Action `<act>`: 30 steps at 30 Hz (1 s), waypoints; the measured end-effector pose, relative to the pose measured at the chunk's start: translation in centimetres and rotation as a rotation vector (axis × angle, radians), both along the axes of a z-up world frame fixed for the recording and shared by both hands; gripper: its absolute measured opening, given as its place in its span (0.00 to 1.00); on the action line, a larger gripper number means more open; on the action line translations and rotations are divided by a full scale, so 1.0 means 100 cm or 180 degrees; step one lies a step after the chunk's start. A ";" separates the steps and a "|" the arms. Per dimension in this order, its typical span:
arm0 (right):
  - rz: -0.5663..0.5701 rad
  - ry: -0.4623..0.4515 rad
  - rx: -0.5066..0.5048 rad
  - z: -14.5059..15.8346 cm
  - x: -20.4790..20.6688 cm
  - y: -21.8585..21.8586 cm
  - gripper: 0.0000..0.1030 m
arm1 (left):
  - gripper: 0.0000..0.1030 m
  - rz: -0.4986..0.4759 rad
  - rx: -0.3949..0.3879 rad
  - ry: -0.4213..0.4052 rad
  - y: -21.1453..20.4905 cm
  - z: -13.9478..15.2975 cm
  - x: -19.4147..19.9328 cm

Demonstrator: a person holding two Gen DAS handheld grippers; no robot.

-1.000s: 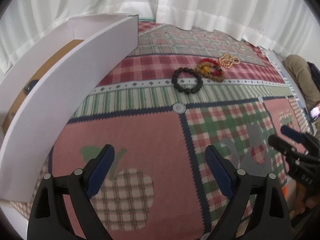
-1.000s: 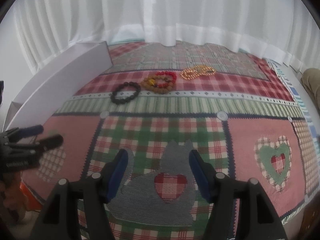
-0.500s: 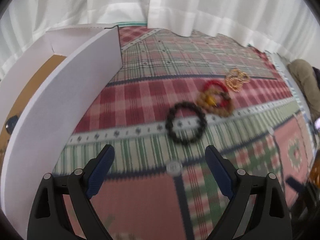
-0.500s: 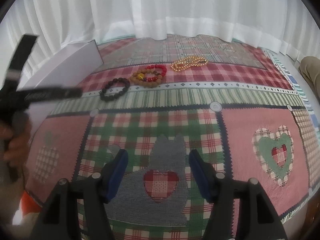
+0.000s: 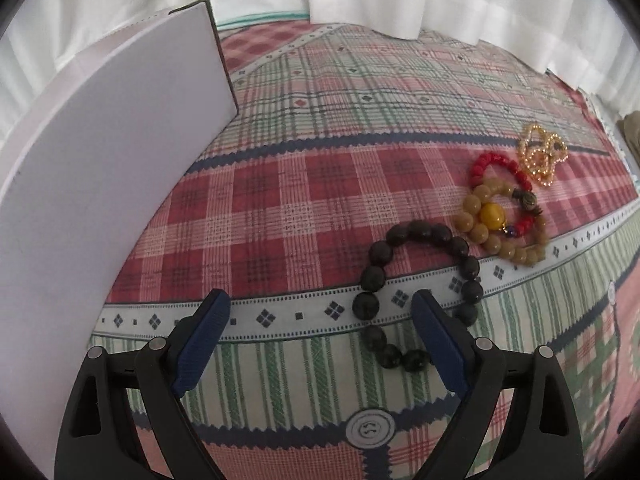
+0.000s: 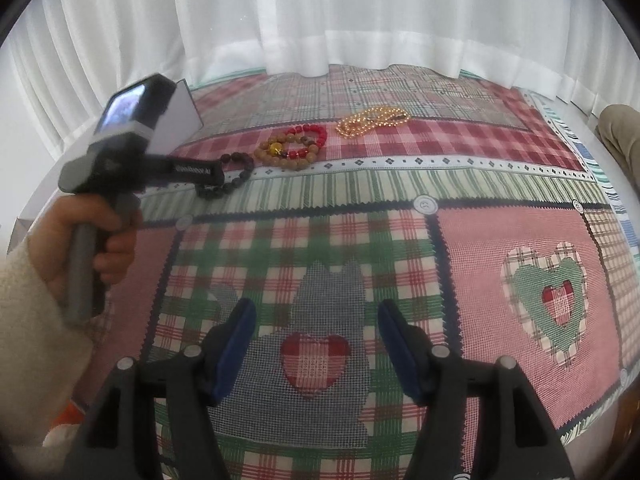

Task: Organize jewelry
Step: 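Grasp the black bead bracelet with the left tool while the right tool grasps the amber bead strand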

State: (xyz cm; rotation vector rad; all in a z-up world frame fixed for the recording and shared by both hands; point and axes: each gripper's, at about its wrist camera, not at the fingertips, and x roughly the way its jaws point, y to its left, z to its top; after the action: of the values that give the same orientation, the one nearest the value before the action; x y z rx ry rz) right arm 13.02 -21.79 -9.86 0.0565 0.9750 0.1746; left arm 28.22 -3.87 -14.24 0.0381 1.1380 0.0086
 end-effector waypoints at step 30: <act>0.0748 0.0316 0.0132 -0.030 0.203 0.013 0.36 | 0.11 -0.0151 -0.0159 0.0091 0.058 0.015 -0.106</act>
State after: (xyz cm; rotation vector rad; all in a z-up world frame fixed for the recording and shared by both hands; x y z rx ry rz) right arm 33.34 -20.46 -12.87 -0.0117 1.0761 0.4113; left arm 17.65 1.93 -12.71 0.0208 1.1651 -0.0628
